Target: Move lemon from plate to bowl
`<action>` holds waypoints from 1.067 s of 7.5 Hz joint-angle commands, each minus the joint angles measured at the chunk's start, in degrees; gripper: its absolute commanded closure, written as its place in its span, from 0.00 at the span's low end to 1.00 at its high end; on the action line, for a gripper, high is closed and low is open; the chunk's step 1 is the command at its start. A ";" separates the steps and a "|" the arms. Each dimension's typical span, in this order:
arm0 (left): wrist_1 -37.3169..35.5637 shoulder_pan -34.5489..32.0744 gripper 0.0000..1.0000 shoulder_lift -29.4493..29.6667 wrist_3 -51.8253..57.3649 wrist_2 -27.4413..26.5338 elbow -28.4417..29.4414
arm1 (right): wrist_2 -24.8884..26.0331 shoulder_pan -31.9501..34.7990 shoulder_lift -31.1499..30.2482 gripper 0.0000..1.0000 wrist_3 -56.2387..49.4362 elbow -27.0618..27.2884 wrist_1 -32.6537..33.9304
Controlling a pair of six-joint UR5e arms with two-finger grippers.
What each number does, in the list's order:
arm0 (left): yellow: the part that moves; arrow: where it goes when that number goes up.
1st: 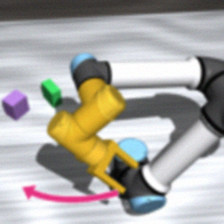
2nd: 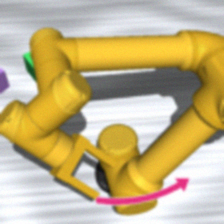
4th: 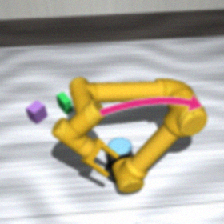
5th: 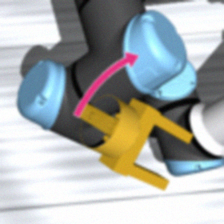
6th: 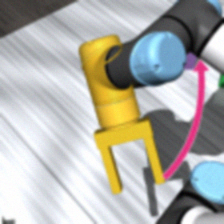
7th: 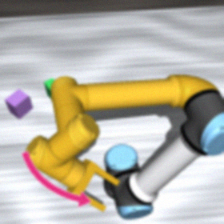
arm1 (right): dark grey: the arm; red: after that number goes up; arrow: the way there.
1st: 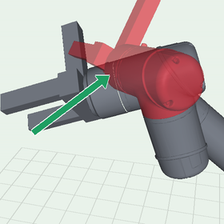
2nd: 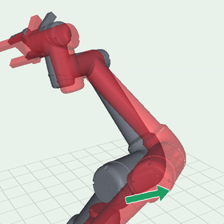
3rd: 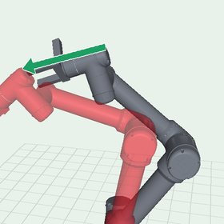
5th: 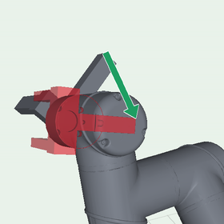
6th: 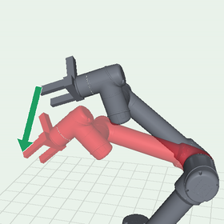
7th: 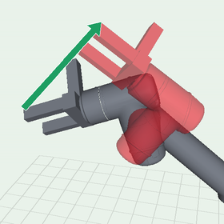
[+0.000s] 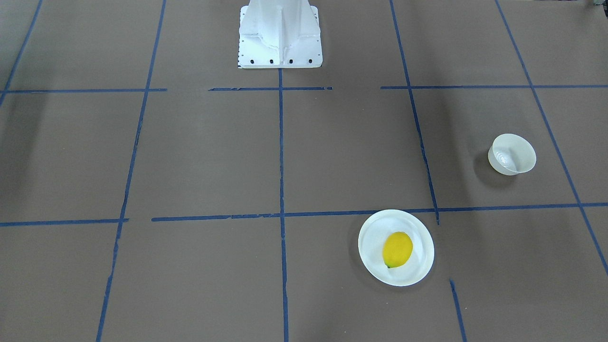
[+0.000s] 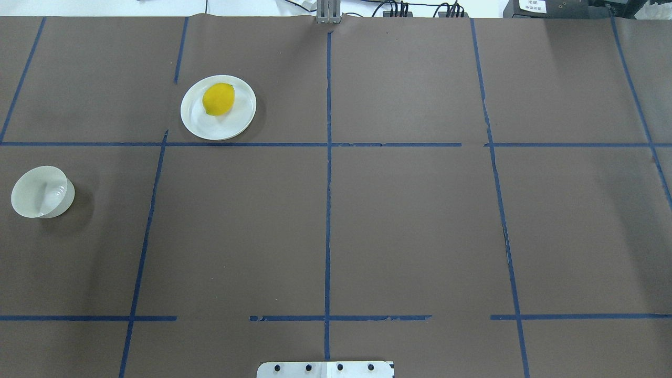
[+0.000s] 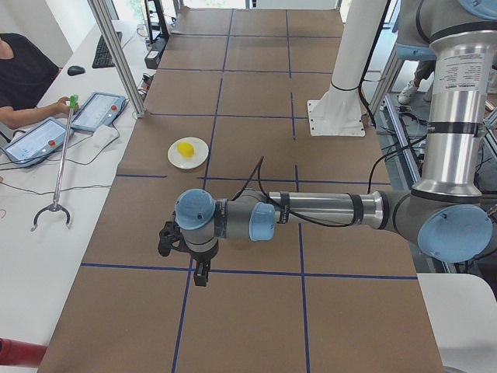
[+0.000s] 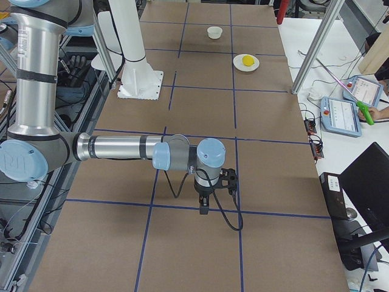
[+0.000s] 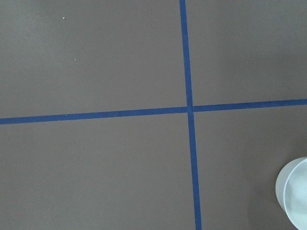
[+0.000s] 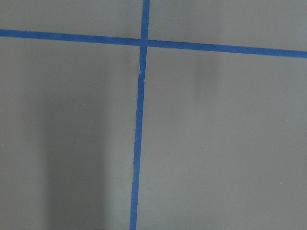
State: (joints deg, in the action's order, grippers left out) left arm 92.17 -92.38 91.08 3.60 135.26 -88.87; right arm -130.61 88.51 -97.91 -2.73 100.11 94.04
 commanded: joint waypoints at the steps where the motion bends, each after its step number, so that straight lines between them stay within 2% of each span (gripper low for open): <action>1: 0.28 0.09 0.00 -0.02 0.44 -0.26 0.80 | 0.00 0.00 0.00 0.00 0.00 0.00 0.00; 4: 0.29 0.35 0.00 4.00 0.18 1.92 0.72 | 0.00 0.00 0.00 0.00 0.00 0.00 0.00; 7: 5.29 12.61 0.00 7.70 -3.83 3.08 -1.12 | 0.00 0.00 0.00 0.00 0.00 0.00 0.00; 8: 5.12 17.62 0.00 12.85 -10.13 1.77 -1.31 | 0.00 0.00 0.00 0.00 0.00 0.00 0.00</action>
State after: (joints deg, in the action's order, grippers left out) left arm 96.66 -80.73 99.23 -0.67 137.95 -89.58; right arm -130.61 88.50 -97.91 -2.72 100.11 94.04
